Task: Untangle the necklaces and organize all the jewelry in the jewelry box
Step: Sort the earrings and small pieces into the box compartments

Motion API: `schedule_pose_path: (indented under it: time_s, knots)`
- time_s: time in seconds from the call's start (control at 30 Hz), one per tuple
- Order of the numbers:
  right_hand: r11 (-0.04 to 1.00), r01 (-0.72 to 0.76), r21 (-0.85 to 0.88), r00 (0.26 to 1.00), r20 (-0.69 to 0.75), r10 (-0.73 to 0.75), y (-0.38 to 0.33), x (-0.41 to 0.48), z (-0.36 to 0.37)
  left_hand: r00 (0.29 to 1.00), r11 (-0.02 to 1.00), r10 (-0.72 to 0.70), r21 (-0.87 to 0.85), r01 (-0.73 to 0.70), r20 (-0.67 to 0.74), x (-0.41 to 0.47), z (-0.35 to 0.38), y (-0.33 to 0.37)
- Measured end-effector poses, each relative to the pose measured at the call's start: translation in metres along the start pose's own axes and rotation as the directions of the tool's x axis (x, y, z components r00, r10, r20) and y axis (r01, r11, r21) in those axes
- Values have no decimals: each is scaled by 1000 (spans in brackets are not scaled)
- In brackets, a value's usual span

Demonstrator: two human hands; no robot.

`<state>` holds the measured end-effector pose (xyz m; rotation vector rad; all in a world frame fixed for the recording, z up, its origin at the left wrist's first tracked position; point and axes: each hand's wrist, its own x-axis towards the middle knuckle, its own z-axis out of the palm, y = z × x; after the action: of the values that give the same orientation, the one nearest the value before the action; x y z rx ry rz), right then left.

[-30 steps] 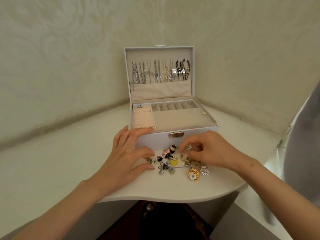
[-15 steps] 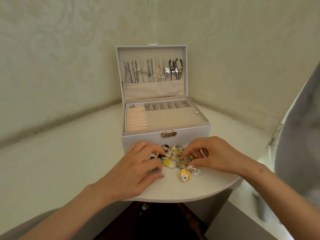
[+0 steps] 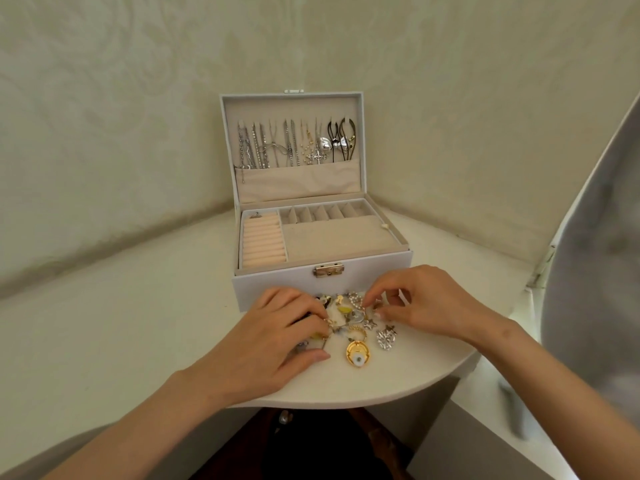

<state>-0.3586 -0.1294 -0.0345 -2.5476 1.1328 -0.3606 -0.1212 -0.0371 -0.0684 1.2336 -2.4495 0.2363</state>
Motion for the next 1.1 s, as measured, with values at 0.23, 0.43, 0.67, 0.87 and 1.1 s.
schedule_pose_path:
  time_s: [0.23, 0.43, 0.67, 0.87, 1.1]
  knots:
    - [997, 65, 35, 998, -17, -64, -12, 6, 10, 998, 1000, -12, -10, 11, -69, -2, -1, -1]
    - [994, 50, 102, 999, -24, -48, -15, 11, 13, 991, 999, -47, -20, 45, -123, -4, -3, -2]
    - [965, 4, 262, 992, -121, 29, -12, 12, 7, 986, 992, -117, -64, 110, -122, 4, 0, 1]
    - [813, 26, 581, 985, -155, 79, -19, 10, 1, 942, 908, -311, -332, 255, -126, 25, 0, 18]
    - [884, 27, 467, 990, -133, 40, -27, 12, 7, 932, 897, -339, -341, 280, -127, 38, 5, 18]
